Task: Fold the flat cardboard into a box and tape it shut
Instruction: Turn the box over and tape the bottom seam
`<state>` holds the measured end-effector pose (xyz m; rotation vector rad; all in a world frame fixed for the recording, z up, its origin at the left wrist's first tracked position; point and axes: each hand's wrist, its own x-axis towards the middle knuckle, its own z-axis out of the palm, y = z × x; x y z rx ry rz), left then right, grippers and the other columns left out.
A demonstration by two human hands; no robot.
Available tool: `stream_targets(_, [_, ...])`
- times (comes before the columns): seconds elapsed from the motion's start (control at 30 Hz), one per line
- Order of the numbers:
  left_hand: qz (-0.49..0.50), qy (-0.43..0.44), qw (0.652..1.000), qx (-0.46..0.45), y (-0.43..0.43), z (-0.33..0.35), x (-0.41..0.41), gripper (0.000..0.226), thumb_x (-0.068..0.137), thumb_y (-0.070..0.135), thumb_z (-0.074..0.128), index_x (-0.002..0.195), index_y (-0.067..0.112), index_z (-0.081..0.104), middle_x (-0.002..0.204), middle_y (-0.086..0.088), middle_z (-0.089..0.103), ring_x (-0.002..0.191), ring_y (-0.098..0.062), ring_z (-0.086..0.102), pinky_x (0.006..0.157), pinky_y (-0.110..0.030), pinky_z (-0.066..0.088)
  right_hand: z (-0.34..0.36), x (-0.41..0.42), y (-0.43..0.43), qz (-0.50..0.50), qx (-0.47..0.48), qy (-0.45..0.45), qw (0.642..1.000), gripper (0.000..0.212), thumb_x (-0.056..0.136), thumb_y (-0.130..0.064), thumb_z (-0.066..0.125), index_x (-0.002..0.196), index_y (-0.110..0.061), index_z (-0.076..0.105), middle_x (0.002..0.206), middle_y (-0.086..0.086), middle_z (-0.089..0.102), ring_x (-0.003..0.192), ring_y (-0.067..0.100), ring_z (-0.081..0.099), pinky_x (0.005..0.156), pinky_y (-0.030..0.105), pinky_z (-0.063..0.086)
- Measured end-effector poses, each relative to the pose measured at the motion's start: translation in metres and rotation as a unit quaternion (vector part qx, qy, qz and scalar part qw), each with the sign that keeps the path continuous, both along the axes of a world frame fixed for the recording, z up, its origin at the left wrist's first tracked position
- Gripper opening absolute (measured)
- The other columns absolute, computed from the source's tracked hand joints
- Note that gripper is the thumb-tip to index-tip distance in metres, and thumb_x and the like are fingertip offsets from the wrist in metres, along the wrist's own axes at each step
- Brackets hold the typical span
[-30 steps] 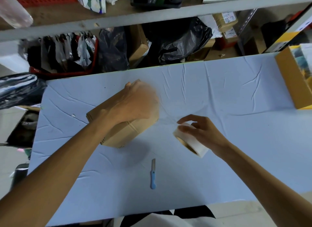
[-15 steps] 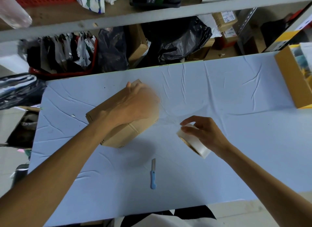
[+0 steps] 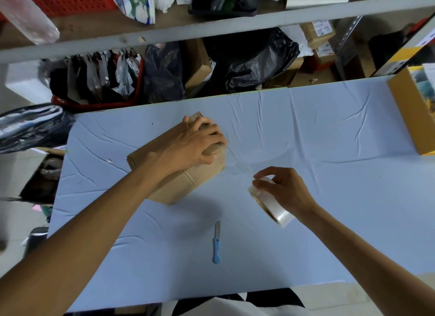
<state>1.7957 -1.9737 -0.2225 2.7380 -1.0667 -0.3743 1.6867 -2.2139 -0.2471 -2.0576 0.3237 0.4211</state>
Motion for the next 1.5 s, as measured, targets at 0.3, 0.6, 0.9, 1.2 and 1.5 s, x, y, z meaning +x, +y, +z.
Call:
stream_targets(0.3, [0.12,-0.058,0.965,-0.226,-0.002,0.003,-0.066,0.047,0.086,0.031,0.057,0.131,0.02,0.049,0.125,0.002,0.054,0.117,-0.015,0.046,0.096,-0.023,0.037,-0.004,-0.005,0.005,0.0,-0.005,0.004,1.0,0.006,0.078,-0.03,0.075,0.083,-0.032,0.072,0.038,-0.017,0.048,0.039,0.0,0.046,0.038,0.008,0.032])
stream_targets(0.6, [0.396,0.207,0.882,-0.152,-0.013,-0.117,-0.194,0.035,0.076,0.027,0.076,0.096,0.009,0.054,0.09,0.002,0.051,0.087,-0.021,0.057,0.071,-0.029,0.042,-0.007,-0.004,0.008,0.005,-0.008,-0.001,1.0,0.008,0.076,-0.035,0.076,0.082,-0.032,0.073,0.051,-0.001,0.048,0.04,0.004,0.038,0.048,0.022,0.032])
stream_targets(0.9, [0.423,0.231,0.869,-0.117,-0.026,-0.13,-0.209,0.023,0.082,0.007,0.067,0.086,0.011,0.045,0.095,-0.016,0.054,0.093,-0.032,0.054,0.085,-0.042,0.042,-0.007,0.001,0.007,0.004,-0.024,-0.008,1.0,0.007,0.075,-0.033,0.076,0.081,-0.031,0.073,0.046,-0.005,0.041,0.038,0.006,0.034,0.04,0.013,0.027])
stream_targets(1.2, [0.369,0.278,0.865,-0.197,-0.03,-0.103,-0.187,0.013,0.088,0.01,0.063,0.078,0.007,0.055,0.082,-0.011,0.054,0.087,-0.027,0.055,0.076,-0.035,0.045,-0.002,0.003,0.01,0.005,-0.01,-0.008,1.0,0.007,0.076,-0.031,0.076,0.081,-0.028,0.073,0.048,-0.002,0.039,0.038,0.007,0.031,0.038,0.01,0.025])
stream_targets(1.5, [0.306,0.066,0.898,-0.308,-0.034,-0.009,-0.119,0.013,0.095,0.023,0.054,0.089,0.017,0.064,0.084,0.0,0.061,0.076,-0.012,0.057,0.066,-0.024,0.047,0.003,0.01,0.01,-0.013,-0.003,-0.023,1.0,0.005,0.076,-0.027,0.075,0.08,-0.029,0.073,0.041,-0.009,0.045,0.037,0.004,0.039,0.039,0.01,0.03])
